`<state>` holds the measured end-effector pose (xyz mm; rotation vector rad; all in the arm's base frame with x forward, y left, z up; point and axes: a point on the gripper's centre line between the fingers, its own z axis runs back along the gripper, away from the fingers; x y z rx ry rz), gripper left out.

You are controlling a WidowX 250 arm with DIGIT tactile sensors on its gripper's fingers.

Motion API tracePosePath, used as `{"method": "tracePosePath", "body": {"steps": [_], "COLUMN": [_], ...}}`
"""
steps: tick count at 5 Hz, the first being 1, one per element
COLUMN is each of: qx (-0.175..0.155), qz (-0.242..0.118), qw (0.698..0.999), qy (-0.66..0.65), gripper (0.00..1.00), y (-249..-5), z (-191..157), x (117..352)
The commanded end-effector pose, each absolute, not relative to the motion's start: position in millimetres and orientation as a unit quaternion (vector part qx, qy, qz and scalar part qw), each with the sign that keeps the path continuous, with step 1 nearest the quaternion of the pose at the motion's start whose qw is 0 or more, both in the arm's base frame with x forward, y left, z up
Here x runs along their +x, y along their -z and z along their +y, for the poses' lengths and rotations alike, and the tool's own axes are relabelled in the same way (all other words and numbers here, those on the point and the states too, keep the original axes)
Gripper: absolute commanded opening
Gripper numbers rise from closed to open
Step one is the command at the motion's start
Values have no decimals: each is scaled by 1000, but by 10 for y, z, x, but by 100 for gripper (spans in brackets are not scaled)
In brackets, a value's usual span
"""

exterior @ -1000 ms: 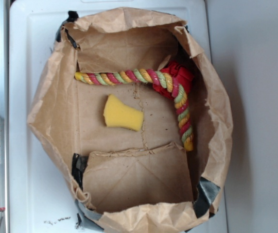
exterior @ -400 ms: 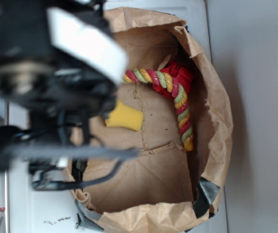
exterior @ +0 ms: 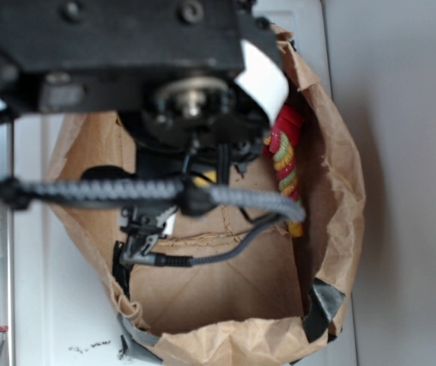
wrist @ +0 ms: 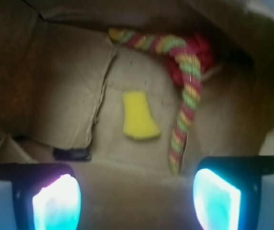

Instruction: Grab the green sponge.

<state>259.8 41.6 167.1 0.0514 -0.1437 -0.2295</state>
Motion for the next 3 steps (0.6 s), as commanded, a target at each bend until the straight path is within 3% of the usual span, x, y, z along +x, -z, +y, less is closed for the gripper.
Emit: {"method": "tracePosePath", "body": {"steps": [1,3], "qx": [31,2], "qz": [-102,-88], "qw": [981,978], "qy": [161,188], "gripper": [100,100], "y": [-1426,-1131], "z": [484,354], "x": [2831,2820]}}
